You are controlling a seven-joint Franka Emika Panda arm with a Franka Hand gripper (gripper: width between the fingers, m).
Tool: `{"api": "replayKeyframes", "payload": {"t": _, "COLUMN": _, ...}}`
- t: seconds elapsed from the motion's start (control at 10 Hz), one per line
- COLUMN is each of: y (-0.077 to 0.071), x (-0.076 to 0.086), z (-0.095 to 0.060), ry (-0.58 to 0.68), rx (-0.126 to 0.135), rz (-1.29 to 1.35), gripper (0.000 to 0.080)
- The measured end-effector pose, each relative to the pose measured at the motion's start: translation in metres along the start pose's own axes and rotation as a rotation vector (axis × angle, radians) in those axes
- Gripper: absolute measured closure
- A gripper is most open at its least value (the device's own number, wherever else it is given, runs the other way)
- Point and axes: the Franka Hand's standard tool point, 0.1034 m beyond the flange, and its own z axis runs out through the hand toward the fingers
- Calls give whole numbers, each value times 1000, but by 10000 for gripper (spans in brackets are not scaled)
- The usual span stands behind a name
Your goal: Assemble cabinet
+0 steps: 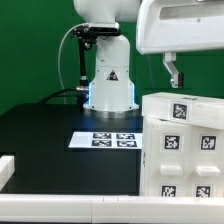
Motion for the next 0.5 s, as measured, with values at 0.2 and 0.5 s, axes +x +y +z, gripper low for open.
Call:
{"api": "replayKeyframes", "payload": {"t": 0.2, "y": 7, "x": 0, "z": 2, "ry": -13, "rx": -20, "rz": -248, "gripper": 2}}
{"api": "replayKeyframes", "payload": {"t": 0.5, "y": 17, "x": 0, "z": 11, "ry": -61, "rx": -29, "rz": -661, "gripper": 2}}
